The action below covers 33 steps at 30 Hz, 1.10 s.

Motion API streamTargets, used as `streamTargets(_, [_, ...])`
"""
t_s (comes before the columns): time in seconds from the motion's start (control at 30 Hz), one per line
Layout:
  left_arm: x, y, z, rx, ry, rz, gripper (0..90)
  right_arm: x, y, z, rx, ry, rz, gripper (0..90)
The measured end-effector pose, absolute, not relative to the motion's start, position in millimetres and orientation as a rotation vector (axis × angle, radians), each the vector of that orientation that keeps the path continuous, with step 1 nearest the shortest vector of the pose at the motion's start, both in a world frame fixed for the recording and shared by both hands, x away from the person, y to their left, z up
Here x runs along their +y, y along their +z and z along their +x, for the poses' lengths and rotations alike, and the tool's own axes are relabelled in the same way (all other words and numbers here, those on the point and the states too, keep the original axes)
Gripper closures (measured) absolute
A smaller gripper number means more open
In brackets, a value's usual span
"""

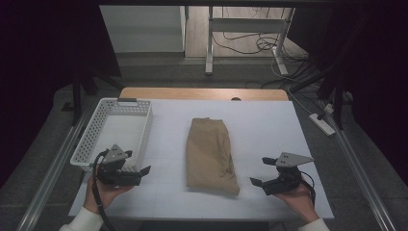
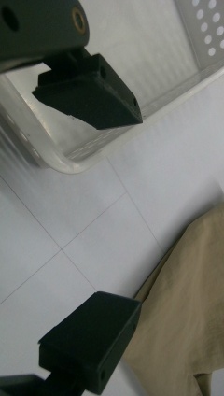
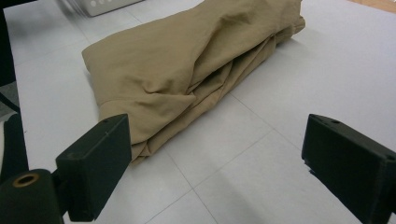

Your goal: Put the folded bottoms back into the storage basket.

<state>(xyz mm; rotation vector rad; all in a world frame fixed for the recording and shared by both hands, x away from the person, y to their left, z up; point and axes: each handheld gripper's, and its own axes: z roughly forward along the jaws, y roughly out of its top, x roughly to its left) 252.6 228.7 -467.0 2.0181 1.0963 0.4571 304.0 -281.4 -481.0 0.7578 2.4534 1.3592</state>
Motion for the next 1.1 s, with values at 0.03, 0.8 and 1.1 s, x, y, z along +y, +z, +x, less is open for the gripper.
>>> streamTargets(0.03, [229.0,-466.7,252.3,1.095,0.457,2.017,11.9,-281.1,-480.7,303.8,2.451,1.359,0.753,8.1])
streamTargets(0.8, [229.4,-465.0,252.8,1.068,0.436,1.992,12.4,-277.7,-475.9,298.8,2.442,1.360,0.746,8.1])
streamTargets(1.1, [230.3,-467.4,255.6,1.082,0.416,1.984,12.5,-274.7,-475.4,298.7,2.458,1.366,0.719,8.2])
